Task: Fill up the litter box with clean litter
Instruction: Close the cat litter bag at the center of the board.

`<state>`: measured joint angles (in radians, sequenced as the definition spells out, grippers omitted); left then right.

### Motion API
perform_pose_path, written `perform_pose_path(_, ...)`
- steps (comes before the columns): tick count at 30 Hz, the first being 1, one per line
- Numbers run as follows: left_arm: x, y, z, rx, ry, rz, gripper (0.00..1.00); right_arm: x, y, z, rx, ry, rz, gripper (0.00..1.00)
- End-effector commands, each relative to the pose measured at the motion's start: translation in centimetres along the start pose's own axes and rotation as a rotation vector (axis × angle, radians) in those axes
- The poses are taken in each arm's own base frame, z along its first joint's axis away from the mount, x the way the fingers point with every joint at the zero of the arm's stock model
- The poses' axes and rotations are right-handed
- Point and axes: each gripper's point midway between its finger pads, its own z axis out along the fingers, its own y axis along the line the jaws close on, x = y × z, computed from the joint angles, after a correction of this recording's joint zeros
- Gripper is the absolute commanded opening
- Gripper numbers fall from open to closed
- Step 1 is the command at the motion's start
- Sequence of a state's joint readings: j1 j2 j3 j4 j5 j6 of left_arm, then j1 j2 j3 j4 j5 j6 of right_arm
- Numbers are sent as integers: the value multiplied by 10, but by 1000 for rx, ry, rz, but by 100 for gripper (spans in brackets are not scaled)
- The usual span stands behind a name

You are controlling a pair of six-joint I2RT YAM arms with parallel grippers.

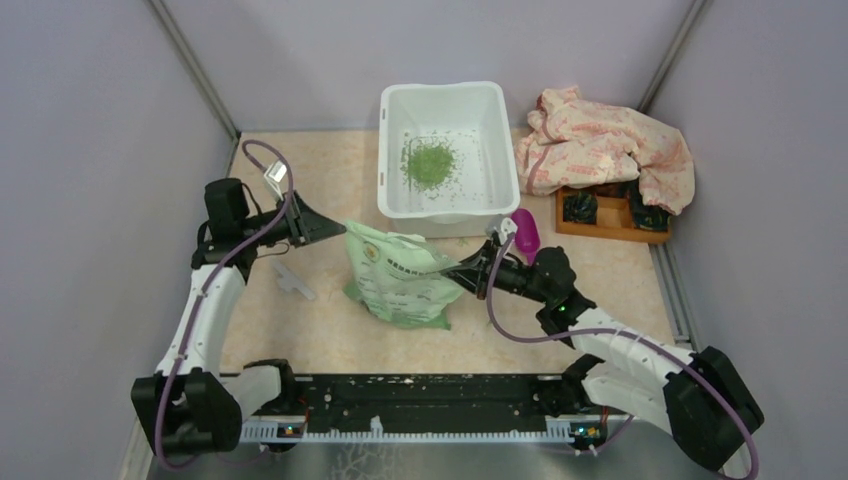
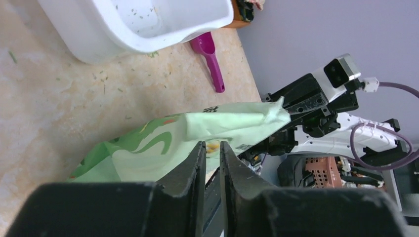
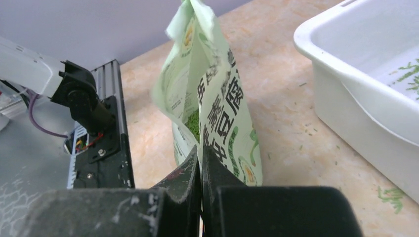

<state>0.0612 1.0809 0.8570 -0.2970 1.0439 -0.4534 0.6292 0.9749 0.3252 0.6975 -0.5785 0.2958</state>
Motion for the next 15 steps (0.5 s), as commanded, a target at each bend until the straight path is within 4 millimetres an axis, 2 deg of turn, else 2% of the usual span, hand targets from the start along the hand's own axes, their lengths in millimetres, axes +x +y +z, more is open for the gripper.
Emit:
perform_pose_path(1, -25, -37, -7, 133, -45, 114, 23, -60, 5, 11, -38, -89, -157, 0)
perform_pose_path(3, -24, -37, -7, 139, -41, 116, 24, -63, 3, 16, -48, -76, -157, 0)
perform_pose_path(6, -17, -31, -6, 131, -25, 116, 28, -52, -1, 22, -75, -26, -121, 0)
perform_pose_path(10, -12, -27, -8, 103, -51, 130, 43, -49, -5, 17, -97, -41, -77, 0)
perform_pose_path(15, -16, -10, -7, 6, -69, 152, 54, -71, -25, 16, -126, -93, -31, 0)
